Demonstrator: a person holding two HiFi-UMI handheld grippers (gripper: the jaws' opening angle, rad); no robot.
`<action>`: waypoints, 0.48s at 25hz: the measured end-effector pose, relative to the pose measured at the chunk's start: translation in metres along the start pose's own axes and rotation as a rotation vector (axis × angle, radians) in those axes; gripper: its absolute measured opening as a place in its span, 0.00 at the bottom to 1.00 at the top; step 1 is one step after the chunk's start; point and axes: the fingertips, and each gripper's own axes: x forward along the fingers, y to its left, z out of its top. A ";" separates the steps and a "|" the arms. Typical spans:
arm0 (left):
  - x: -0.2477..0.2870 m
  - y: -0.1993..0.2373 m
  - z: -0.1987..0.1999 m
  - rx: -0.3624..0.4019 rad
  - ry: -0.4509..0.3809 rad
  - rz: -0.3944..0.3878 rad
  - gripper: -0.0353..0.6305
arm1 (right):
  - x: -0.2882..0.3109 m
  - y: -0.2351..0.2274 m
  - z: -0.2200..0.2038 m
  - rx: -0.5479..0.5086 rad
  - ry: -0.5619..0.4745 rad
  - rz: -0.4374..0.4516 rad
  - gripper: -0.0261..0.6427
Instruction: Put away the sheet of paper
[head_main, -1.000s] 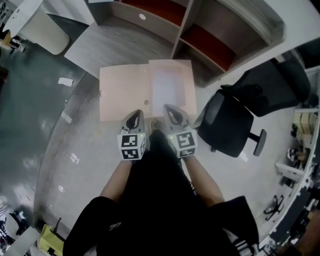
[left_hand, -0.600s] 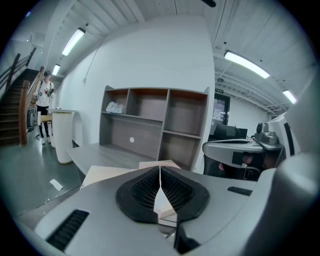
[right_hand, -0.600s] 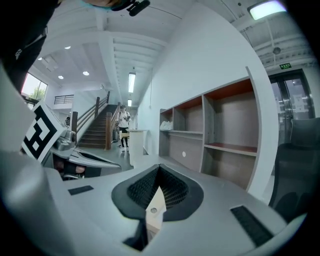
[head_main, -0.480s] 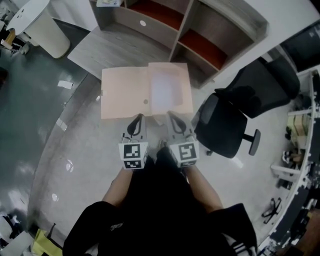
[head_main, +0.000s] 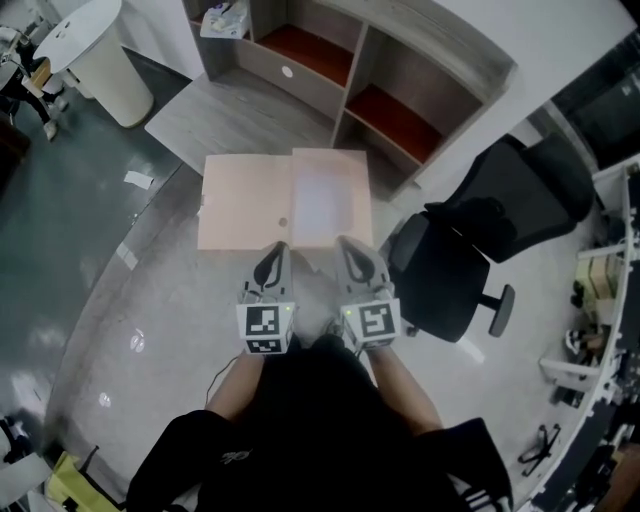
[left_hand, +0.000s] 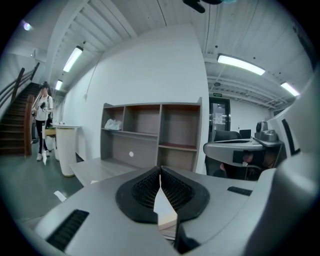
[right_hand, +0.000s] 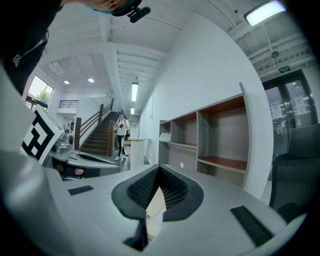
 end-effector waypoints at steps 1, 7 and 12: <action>0.000 -0.005 0.004 0.002 -0.004 0.003 0.13 | -0.003 -0.004 0.001 0.001 -0.004 -0.001 0.06; -0.005 -0.025 0.026 0.041 -0.037 0.013 0.13 | -0.019 -0.013 0.014 -0.006 -0.027 0.002 0.06; -0.003 -0.045 0.037 0.084 -0.059 -0.001 0.13 | -0.025 -0.022 0.024 -0.014 -0.049 0.013 0.06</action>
